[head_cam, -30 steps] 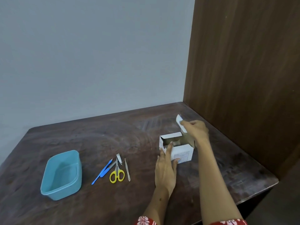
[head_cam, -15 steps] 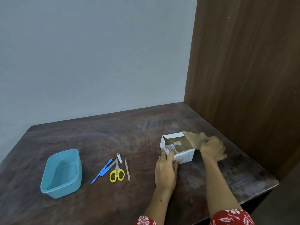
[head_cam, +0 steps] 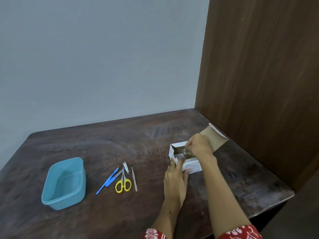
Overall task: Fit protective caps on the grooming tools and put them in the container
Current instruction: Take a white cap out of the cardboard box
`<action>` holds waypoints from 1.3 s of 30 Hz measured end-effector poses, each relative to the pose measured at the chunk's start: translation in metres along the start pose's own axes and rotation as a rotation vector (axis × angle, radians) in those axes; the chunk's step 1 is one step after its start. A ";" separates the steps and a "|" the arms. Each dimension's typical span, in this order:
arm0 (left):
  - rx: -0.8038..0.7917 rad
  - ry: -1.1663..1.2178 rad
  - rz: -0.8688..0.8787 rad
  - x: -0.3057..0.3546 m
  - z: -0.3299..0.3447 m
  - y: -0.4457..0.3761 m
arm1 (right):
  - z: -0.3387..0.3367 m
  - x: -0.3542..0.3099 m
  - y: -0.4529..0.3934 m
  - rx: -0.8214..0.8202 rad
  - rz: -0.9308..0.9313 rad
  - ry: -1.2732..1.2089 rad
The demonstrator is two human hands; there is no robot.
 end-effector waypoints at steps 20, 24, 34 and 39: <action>-0.006 0.108 -0.145 -0.006 -0.004 0.003 | 0.014 -0.012 0.005 -0.022 -0.023 0.081; -0.001 0.111 -0.144 -0.005 -0.006 0.004 | -0.015 -0.012 0.013 0.045 -0.094 -0.261; -0.004 0.096 -0.129 -0.004 -0.006 0.004 | -0.061 0.050 0.023 0.566 -0.005 -0.701; -0.033 0.070 -0.139 -0.006 -0.004 0.004 | -0.054 0.106 0.040 0.895 0.374 -1.002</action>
Point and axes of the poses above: each hand's wrist, its own y-axis away from the middle knuckle, its own z-axis out of the palm, x = y × z, the point moved 7 cm from there along -y, towards the middle knuckle, and after that the axes turned 6 degrees about -x, right-handed, at the moved point
